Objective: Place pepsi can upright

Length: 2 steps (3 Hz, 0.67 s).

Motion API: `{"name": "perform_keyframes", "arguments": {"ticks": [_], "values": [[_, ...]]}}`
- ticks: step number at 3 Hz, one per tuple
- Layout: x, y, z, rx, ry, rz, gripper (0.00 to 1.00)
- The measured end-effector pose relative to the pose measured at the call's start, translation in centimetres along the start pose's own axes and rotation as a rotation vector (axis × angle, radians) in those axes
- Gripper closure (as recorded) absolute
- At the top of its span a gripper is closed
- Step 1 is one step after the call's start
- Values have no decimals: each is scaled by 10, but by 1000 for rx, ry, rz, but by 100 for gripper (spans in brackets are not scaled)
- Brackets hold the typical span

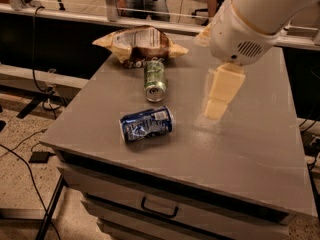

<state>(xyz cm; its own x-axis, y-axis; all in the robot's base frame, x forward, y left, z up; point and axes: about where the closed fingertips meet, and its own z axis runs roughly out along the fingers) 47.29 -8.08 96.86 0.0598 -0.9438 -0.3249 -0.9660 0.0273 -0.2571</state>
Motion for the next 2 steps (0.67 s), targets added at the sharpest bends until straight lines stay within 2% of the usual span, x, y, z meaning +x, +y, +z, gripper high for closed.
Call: {"name": "perform_keyframes", "arguments": {"ticks": [1,2], "values": [[-35,5,22,-23,-24,-89,0],[-63,13,48,-39,-5,-163,0]]}}
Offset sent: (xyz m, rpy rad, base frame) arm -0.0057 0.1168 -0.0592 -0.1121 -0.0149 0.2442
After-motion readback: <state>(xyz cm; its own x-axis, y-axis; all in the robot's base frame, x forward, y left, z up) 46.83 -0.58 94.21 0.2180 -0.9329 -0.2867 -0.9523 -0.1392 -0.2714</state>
